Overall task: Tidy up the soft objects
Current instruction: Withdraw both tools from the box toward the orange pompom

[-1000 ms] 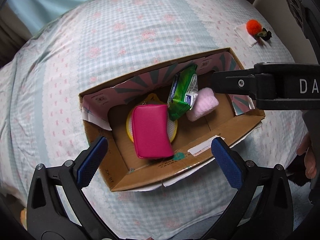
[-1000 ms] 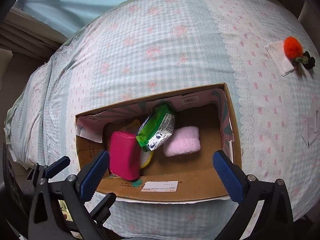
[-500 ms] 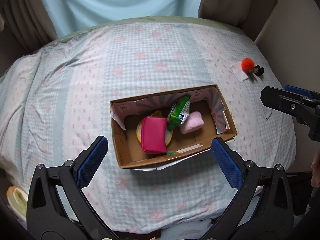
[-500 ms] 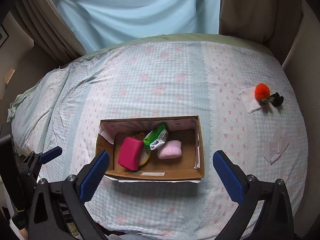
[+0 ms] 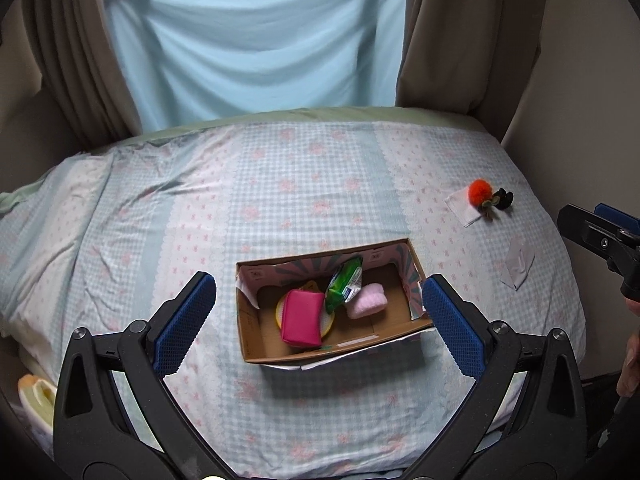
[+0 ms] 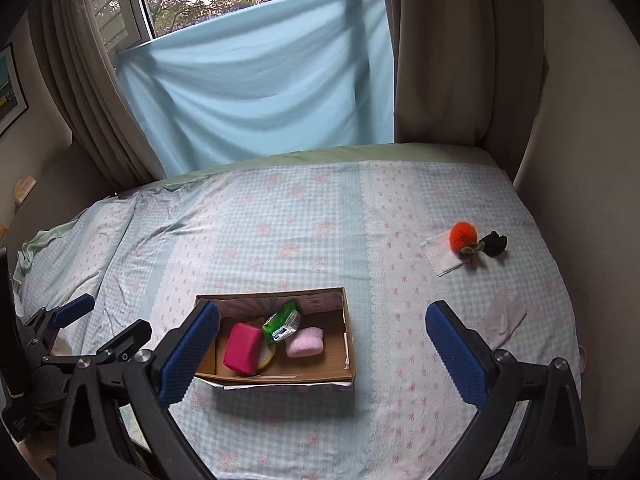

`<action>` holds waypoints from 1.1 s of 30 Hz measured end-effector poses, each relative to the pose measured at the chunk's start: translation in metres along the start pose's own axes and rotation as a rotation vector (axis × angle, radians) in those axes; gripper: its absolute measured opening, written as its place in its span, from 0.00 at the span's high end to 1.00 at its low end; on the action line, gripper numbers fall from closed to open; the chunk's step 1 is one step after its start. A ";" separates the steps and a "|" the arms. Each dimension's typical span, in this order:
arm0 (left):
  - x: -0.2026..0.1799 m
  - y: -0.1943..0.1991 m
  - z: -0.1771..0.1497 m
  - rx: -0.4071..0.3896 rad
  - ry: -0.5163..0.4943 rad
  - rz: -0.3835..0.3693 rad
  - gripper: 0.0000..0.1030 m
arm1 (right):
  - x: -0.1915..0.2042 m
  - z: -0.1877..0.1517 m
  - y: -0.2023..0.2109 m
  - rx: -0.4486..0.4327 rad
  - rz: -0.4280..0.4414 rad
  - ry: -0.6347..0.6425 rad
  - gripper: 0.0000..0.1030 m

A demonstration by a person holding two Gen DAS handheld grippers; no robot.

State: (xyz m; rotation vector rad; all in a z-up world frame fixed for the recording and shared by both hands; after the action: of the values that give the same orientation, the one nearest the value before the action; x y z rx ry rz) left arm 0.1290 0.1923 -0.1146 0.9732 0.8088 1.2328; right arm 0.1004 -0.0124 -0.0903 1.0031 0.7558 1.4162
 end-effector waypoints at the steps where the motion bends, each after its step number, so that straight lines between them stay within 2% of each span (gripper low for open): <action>1: -0.006 0.002 0.002 -0.007 -0.006 -0.007 0.00 | -0.008 -0.001 0.002 -0.009 -0.007 -0.013 0.00; 7: -0.061 0.000 0.024 -0.024 -0.066 -0.038 0.00 | -0.073 -0.007 0.010 -0.031 -0.034 -0.133 0.00; 16: -0.181 -0.037 0.077 0.022 -0.203 -0.127 0.00 | -0.186 -0.021 0.001 -0.041 -0.120 -0.338 0.00; 23: -0.265 -0.100 0.127 0.107 -0.273 -0.175 0.00 | -0.262 -0.025 -0.031 -0.033 -0.155 -0.436 0.00; 30: -0.331 -0.178 0.167 0.172 -0.335 -0.181 0.00 | -0.312 -0.032 -0.090 0.036 -0.126 -0.526 0.00; 33: -0.349 -0.217 0.182 0.195 -0.347 -0.181 0.00 | -0.332 -0.038 -0.120 0.081 -0.151 -0.543 0.00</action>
State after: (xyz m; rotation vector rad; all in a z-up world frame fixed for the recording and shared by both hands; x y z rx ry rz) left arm 0.3183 -0.1925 -0.2476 1.2046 0.7311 0.8104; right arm 0.1008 -0.3232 -0.2616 1.2918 0.4732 0.9244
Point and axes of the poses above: each gripper's, at about its wrist camera, not at the fingertips, and y roughly against the way its jaws point, x to its left, z to its top, the point moved 2 cm from there along -y, roughly the way its jaws point, and after that the axes turned 15 degrees about x, right-handed, at the moved point
